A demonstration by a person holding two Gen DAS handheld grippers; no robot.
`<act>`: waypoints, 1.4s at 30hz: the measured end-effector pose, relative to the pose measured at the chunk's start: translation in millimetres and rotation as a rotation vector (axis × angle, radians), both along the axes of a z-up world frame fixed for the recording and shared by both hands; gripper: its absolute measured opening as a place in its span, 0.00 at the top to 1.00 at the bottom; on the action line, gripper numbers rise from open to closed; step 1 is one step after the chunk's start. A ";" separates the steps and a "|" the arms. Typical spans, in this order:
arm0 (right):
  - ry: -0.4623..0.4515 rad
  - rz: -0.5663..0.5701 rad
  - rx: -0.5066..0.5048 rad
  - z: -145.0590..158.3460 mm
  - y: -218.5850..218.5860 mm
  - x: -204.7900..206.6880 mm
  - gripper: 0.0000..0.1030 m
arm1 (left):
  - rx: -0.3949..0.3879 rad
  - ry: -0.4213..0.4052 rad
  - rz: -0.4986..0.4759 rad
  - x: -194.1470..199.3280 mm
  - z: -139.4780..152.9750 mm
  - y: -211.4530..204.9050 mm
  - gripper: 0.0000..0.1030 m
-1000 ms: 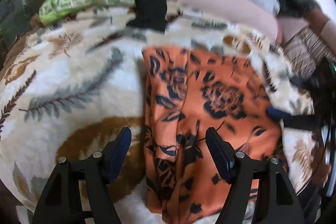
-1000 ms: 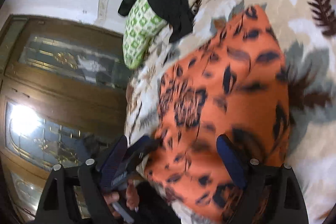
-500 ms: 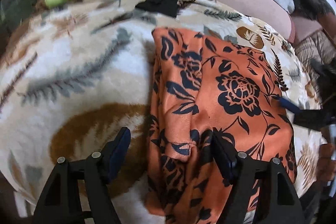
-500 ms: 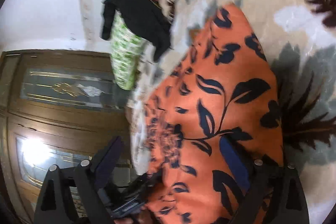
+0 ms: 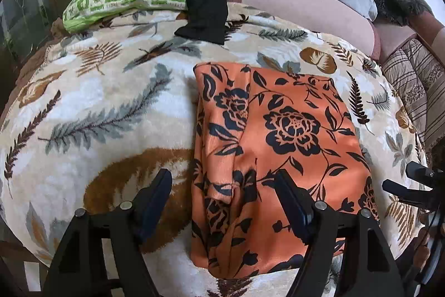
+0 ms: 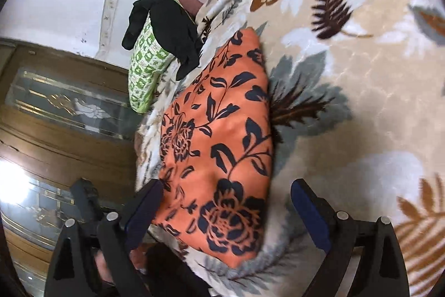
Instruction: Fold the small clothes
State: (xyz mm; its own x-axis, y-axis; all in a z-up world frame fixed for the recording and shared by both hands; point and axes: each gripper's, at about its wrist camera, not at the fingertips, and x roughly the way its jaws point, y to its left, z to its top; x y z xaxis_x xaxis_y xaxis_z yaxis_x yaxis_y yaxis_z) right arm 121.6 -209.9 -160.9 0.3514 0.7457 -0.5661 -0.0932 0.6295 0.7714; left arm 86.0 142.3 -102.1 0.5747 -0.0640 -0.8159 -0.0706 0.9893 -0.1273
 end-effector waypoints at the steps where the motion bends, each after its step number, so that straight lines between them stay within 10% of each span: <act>1: -0.012 0.009 -0.006 2.9 0.2 0.4 0.08 | 0.002 -0.001 0.000 1.1 0.5 0.3 0.26; 8: -0.008 0.041 -0.039 -4.1 16.9 22.6 0.08 | -0.063 0.023 0.008 16.3 -13.9 12.4 0.26; 14: 0.005 0.051 -0.034 -15.1 26.8 43.8 0.08 | -0.348 0.034 0.033 31.1 -32.1 45.8 0.26; 22: 0.060 0.102 -0.022 -37.7 53.1 68.2 0.07 | -0.237 0.084 -0.043 47.1 -56.4 24.0 0.27; 25: 0.064 0.150 0.003 -34.9 64.3 68.7 0.11 | -0.311 0.092 -0.064 48.4 -57.2 25.3 0.47; 37: 0.088 0.072 0.062 -47.2 57.4 79.3 0.16 | -0.344 0.094 -0.081 61.5 -66.3 28.3 0.30; 42: 0.115 0.125 0.041 -48.9 72.0 86.5 0.41 | -0.389 0.128 -0.111 65.8 -59.9 28.7 0.66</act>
State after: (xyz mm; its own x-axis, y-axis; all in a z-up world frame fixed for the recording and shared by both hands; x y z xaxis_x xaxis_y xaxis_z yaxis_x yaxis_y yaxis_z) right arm 208.1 -138.0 -209.9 0.1894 0.8025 -0.5659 -0.0780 0.5868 0.8060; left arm 151.7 171.0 -162.0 0.4423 -0.4376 -0.7829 -0.0056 0.8715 -0.4903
